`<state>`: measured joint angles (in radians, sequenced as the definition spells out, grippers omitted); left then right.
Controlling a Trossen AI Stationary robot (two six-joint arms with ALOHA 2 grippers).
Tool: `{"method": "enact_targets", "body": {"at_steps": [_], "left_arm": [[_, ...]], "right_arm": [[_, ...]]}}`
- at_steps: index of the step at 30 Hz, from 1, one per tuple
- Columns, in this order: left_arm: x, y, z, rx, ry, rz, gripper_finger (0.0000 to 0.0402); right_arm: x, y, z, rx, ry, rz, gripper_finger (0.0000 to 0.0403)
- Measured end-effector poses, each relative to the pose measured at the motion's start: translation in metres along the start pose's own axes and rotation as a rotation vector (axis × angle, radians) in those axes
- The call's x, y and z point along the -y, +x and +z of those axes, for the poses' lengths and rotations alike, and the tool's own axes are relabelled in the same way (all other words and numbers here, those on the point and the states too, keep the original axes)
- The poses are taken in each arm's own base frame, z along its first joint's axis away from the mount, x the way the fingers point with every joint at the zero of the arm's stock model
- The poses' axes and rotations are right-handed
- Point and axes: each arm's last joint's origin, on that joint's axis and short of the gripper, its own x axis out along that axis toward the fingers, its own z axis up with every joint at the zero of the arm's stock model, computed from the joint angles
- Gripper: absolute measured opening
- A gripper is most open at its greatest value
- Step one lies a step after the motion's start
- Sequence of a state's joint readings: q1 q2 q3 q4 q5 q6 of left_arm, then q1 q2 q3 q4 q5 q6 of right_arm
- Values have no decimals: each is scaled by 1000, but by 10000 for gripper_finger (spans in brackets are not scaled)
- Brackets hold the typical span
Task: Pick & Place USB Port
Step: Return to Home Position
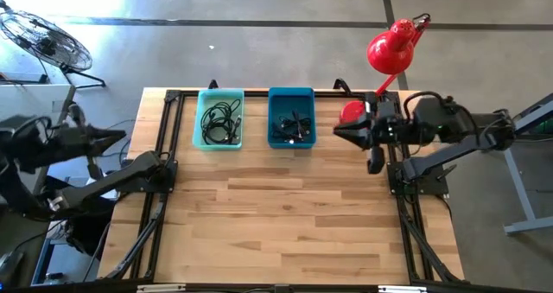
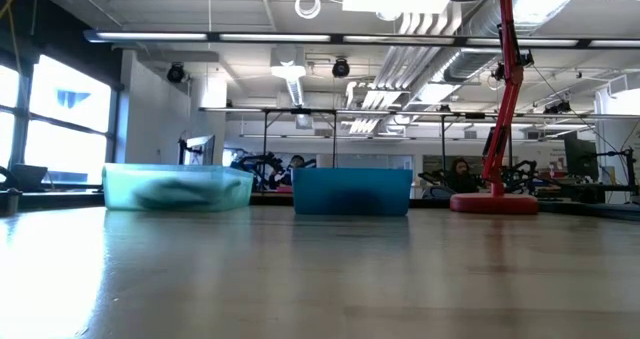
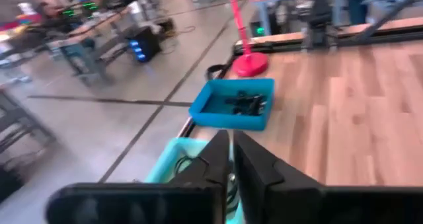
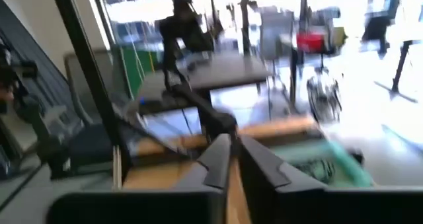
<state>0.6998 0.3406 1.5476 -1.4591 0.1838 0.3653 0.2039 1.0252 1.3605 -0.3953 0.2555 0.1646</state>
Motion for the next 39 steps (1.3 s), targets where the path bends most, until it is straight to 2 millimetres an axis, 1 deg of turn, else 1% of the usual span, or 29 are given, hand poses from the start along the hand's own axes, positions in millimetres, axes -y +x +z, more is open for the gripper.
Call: {"method": "enact_targets", "body": {"at_steps": [1,2,4,6,8,10,12,14,16,18,20,23,25,29,31,34,36,39], "left_arm": [[3,-5,-6,3,-5,23,12],[5,-9,-12,8,-11,46,13],[10,-17,-24,28,-31,83,16],[15,-21,-36,41,-68,119,6],[19,-21,-49,44,-108,148,3],[24,-20,-64,51,-144,161,3],[29,-13,-75,65,-175,170,1],[34,-3,-76,21,-192,165,2],[37,7,-76,-32,-174,163,1],[41,20,-69,36,-136,148,1],[45,37,-65,59,-114,108,1],[46,57,-59,117,-69,87,1],[47,73,-60,119,-83,53,0],[48,96,-67,101,-119,16,0],[48,105,-70,87,-133,18,0],[50,112,-70,88,-125,34,0],[51,115,-70,89,-117,45,0],[53,118,-68,108,-97,23,0]], "right_arm": [[2,-5,-2,-33,4,-11,14],[4,-9,-5,-63,6,-24,9],[6,-14,-10,-120,26,-59,15],[10,-18,-17,-191,39,-107,11],[13,-23,-25,-264,36,-153,3],[16,-26,-32,-335,40,-203,5],[18,-30,-37,-392,49,-225,2],[18,-31,-41,-422,49,-230,2],[19,-32,-44,-406,53,-220,1],[19,-30,-51,-354,43,-190,1],[19,-27,-63,-299,28,-143,1],[21,-21,-93,-220,33,-80,1],[24,-19,-116,-175,51,-45,0],[29,-16,-162,-81,124,11,0],[32,-16,-179,-40,140,38,0],[35,-15,-196,-3,150,34,0],[37,-14,-205,-22,137,16,0],[39,-13,-211,-41,115,-3,0]]}}
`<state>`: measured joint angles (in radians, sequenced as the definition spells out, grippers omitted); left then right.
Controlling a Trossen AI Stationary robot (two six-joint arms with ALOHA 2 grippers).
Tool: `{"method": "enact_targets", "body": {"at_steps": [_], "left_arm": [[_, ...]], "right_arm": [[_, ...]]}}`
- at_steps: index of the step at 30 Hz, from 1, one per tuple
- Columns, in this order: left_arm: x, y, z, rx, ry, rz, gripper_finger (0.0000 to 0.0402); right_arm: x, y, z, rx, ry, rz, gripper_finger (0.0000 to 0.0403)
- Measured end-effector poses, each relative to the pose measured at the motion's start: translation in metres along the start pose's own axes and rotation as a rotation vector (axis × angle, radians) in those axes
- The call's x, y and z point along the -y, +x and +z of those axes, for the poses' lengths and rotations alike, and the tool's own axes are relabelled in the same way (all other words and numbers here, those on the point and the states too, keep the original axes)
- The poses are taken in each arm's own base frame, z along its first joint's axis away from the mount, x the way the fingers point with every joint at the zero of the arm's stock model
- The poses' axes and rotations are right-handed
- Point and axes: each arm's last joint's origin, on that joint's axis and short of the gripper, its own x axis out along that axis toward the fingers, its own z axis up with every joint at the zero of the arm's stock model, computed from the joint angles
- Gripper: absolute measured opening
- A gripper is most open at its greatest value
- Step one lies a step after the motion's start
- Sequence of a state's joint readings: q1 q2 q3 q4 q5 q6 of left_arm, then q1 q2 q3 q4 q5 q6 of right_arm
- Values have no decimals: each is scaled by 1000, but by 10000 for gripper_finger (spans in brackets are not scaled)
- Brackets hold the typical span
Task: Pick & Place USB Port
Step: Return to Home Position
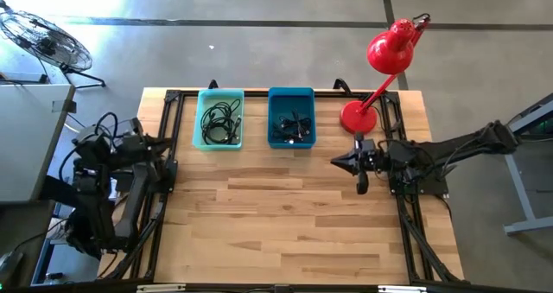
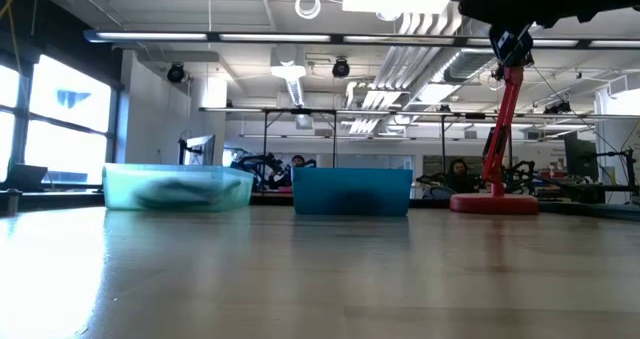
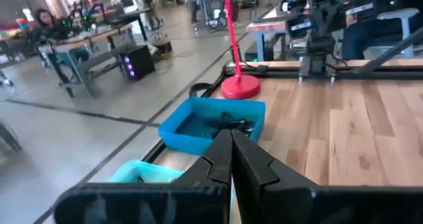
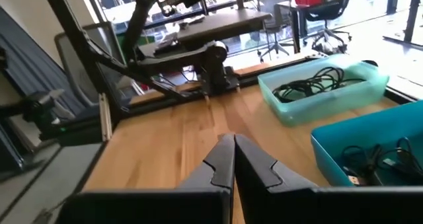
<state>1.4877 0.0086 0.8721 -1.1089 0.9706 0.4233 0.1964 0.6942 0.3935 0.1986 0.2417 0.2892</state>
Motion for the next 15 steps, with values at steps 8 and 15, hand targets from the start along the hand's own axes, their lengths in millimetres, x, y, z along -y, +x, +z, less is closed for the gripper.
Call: {"method": "enact_targets", "body": {"at_steps": [8,15], "left_arm": [[1,-1,-4,-34,-19,-3,0],[-2,3,-8,-42,-35,0,0]], "right_arm": [[6,1,2,9,-40,-23,0],[10,8,-3,-26,-86,-58,0]]}}
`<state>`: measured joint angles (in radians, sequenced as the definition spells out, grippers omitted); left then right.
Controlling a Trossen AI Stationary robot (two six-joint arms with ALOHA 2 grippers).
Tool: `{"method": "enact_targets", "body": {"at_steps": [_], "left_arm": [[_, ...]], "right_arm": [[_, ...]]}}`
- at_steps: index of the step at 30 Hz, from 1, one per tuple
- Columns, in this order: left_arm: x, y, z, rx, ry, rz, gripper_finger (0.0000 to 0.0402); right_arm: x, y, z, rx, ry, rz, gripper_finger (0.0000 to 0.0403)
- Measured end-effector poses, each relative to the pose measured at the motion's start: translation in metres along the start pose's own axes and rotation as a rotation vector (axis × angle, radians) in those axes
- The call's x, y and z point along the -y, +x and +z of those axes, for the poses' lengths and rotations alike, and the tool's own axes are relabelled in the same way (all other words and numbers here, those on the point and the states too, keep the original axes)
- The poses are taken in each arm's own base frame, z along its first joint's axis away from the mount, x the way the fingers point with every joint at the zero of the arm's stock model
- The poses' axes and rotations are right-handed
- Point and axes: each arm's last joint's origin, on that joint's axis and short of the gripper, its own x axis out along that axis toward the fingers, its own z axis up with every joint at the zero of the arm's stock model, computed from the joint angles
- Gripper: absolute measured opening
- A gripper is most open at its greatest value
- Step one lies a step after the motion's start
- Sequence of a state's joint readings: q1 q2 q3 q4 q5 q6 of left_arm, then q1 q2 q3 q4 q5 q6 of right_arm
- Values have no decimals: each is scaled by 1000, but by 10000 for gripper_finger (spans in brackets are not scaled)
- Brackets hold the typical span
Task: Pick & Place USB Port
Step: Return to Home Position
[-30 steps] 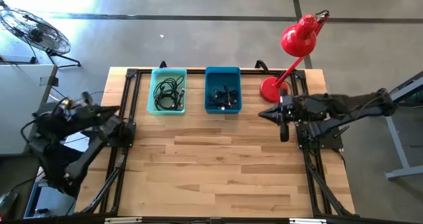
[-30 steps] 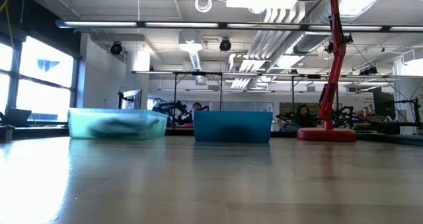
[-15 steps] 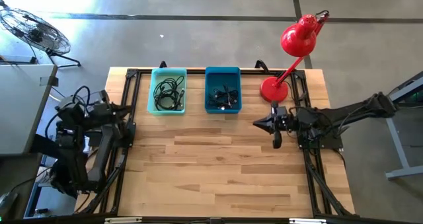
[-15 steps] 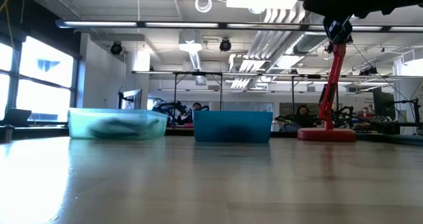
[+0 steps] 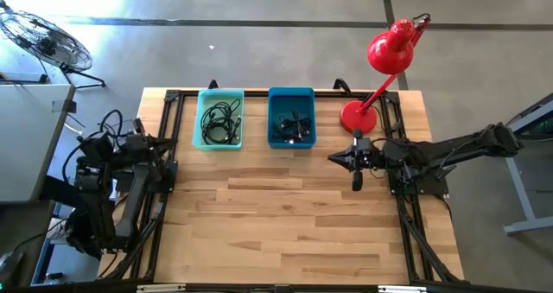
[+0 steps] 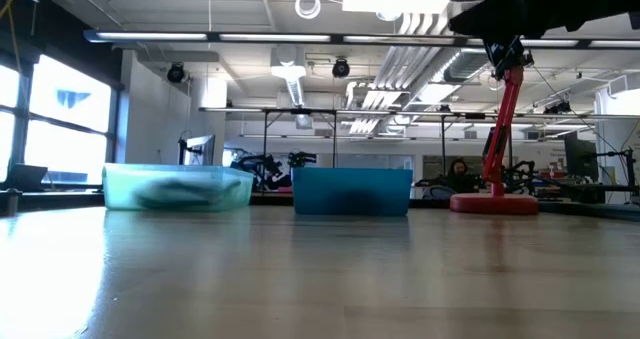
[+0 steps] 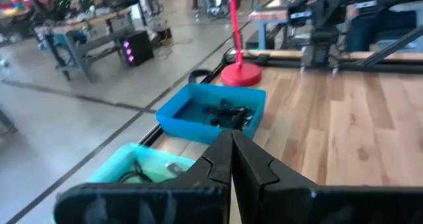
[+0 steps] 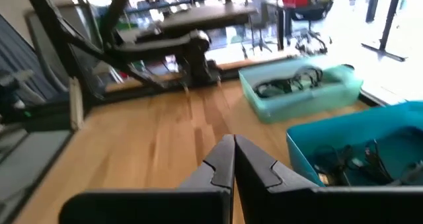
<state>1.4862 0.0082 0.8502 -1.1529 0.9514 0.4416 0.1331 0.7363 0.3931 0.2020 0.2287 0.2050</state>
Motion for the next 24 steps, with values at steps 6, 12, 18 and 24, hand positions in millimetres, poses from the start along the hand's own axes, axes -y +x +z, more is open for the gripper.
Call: {"method": "enact_targets", "body": {"at_steps": [6,12,18,24], "left_arm": [[-6,6,-9,-40,-48,21,0],[-6,6,-10,-31,-34,-3,0],[-6,6,-9,-24,-28,-14,0],[-5,6,-9,-15,-31,-38,0]], "right_arm": [[5,20,-16,-110,3,-24,0],[7,44,-28,-130,5,-10,0],[14,47,-31,-155,1,-23,0],[20,26,-22,-177,2,-61,0]]}}
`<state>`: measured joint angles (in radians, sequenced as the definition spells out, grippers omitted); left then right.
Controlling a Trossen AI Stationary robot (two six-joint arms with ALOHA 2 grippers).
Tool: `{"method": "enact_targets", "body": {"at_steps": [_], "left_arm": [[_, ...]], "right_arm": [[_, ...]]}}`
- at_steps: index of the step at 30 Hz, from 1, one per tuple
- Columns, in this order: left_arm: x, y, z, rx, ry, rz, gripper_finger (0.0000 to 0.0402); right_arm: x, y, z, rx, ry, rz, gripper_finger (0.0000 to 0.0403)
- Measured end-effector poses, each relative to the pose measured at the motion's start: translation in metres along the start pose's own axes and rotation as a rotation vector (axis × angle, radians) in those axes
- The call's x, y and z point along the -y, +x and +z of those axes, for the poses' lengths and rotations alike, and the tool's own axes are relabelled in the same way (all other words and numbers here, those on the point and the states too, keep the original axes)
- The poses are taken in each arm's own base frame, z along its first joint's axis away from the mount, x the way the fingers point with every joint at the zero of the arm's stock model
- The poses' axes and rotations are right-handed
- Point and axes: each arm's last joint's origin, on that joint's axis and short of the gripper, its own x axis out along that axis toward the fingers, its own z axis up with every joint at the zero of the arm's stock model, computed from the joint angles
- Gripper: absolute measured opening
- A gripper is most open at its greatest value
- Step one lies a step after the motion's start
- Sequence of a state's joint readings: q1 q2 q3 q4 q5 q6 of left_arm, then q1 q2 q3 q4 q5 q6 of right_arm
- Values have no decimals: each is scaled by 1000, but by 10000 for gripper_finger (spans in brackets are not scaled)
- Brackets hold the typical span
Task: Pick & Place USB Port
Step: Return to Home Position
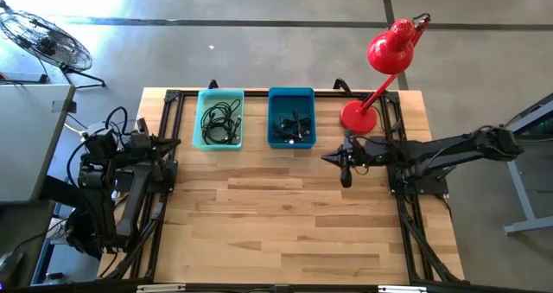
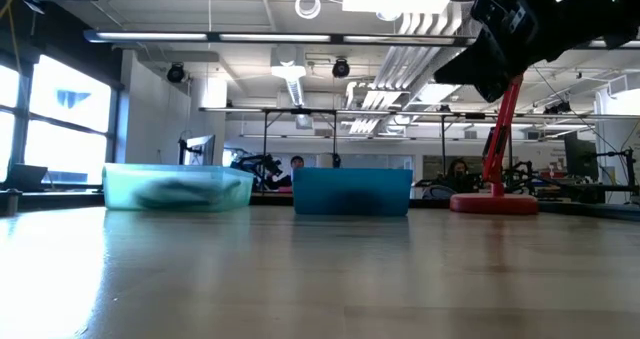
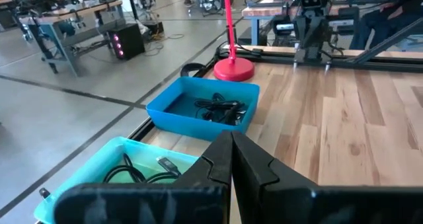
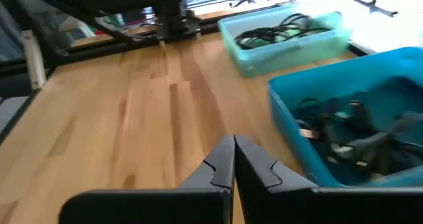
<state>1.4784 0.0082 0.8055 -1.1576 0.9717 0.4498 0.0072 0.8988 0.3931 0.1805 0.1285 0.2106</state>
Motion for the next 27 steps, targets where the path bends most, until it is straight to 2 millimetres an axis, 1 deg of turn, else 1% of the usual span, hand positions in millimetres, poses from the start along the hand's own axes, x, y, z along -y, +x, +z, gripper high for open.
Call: {"method": "enact_targets", "body": {"at_steps": [6,10,15,18,22,25,27], "left_arm": [[0,0,0,4,25,-9,0],[2,0,0,33,39,-74,0],[7,-1,-6,9,69,-121,0],[9,-2,-8,12,102,-157,0],[7,-7,-7,46,149,-256,0],[4,-13,-7,63,183,-344,0],[2,-17,-9,90,211,-454,0]], "right_arm": [[7,-27,7,32,25,-45,0],[8,-39,12,101,68,-83,0],[5,-44,15,147,74,-122,0],[4,-45,15,173,123,-182,0],[2,-47,20,262,193,-273,0],[1,-50,26,339,178,-329,0],[0,-51,29,377,179,-375,0]]}}
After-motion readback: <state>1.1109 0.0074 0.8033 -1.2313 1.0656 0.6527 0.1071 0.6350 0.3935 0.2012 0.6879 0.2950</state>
